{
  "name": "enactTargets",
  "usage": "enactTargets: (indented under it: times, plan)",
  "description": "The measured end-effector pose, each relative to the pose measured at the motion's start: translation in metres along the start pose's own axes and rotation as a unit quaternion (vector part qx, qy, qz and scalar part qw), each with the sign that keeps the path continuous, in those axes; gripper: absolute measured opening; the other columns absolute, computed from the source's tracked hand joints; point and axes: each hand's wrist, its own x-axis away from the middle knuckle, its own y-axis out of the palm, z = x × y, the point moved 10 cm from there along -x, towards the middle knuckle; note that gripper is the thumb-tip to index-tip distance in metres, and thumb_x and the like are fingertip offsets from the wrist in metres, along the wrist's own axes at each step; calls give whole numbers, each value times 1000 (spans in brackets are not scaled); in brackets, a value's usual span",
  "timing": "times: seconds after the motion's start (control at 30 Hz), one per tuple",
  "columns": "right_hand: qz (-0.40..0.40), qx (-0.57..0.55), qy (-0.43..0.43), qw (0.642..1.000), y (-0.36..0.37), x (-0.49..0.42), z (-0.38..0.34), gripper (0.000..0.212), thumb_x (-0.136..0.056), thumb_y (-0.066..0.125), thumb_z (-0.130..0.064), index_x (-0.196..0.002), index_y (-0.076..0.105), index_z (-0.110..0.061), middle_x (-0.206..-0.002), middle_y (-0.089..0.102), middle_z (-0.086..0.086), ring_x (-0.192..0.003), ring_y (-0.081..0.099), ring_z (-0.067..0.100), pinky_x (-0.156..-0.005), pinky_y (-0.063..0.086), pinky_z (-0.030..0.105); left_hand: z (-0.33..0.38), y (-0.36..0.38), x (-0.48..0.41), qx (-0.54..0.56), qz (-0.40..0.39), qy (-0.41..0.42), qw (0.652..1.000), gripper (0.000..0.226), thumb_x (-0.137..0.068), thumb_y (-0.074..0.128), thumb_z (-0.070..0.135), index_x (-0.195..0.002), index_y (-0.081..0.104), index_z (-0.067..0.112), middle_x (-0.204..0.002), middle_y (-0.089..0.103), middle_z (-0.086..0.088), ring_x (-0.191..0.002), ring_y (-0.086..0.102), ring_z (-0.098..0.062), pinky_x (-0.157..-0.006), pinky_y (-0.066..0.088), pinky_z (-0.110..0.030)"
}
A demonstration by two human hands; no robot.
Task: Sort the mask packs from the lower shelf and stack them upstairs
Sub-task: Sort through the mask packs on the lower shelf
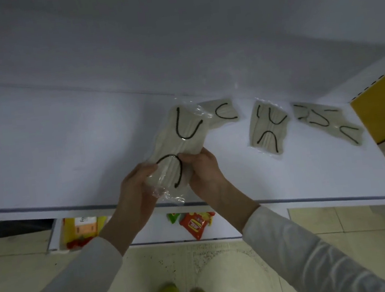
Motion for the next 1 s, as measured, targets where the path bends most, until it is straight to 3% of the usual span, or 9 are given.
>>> enactTargets:
  times: [0.1,0.2,0.3,0.47,0.57,0.63,0.7,0.83,1.0]
  plan:
    - [-25,42,35,998,12,0,7,38,-83,53,14,-119,58,2,-110,66,19,-94,65,30,-81,56,38,5,-20,-1,10,22,-19,1000,22,-78,58,16,-60,72,16,-66,63,-5,-65,61,-20,-61,52,-27]
    - [-15,2,10,1000,17,-3,7,39,-84,53,12,-123,56,4,-113,65,19,-96,63,29,-86,55,38,13,-32,-1,32,-9,-15,999,28,-59,80,31,-77,68,13,-79,64,-6,-80,61,-23,-81,50,-37]
    - [22,-57,-12,998,21,-4,14,36,-84,53,14,-118,57,4,-100,67,13,-88,64,26,-89,54,39,10,-35,0,62,-15,12,998,7,-75,65,16,-69,61,15,-66,59,0,-67,60,-15,-67,55,-28]
    - [14,28,5,999,32,-3,25,23,-78,58,12,-95,63,-3,-79,66,7,-70,62,19,-61,51,25,9,-37,3,7,77,38,996,20,-87,52,-4,-104,63,-3,-103,69,-17,-96,67,-30,-85,55,-45]
    - [19,91,15,996,13,-19,15,13,-83,64,-7,-95,66,-5,-86,68,5,-78,63,16,-73,51,25,17,-55,5,9,101,23,995,19,-87,51,-4,-103,61,-1,-111,65,-19,-102,64,-37,-78,55,-53]
    - [101,155,-25,982,-26,-39,-11,6,-87,63,-13,-88,68,-12,-86,69,6,-79,63,18,-76,51,28,23,-70,8,12,109,21,994,15,-88,50,-4,-97,61,2,-103,68,-15,-94,68,-37,-68,58,-49]
    - [204,302,-102,926,-64,-53,-56,11,-89,58,-16,-89,69,-16,-90,69,7,-85,62,22,-78,51,31,29,-80,13,0,114,23,993,17,-89,48,-5,-90,61,6,-91,70,-11,-85,70,-33,-59,58,-44]
    - [258,594,-219,730,-83,-72,-144,26,-95,47,-16,-106,68,-6,-106,68,17,-98,61,34,-84,47,34,32,-97,22,-15,139,-1,990,17,-84,51,-5,-80,64,5,-85,70,-9,-84,69,-30,-52,57,-44]
    - [267,697,-148,648,-99,-111,-169,38,-99,40,-24,-118,56,4,-120,59,25,-111,55,40,-89,44,39,36,-96,32,-57,143,-20,988,8,-85,48,-7,-88,56,-8,-93,61,-21,-85,60,-41,-47,55,-36]
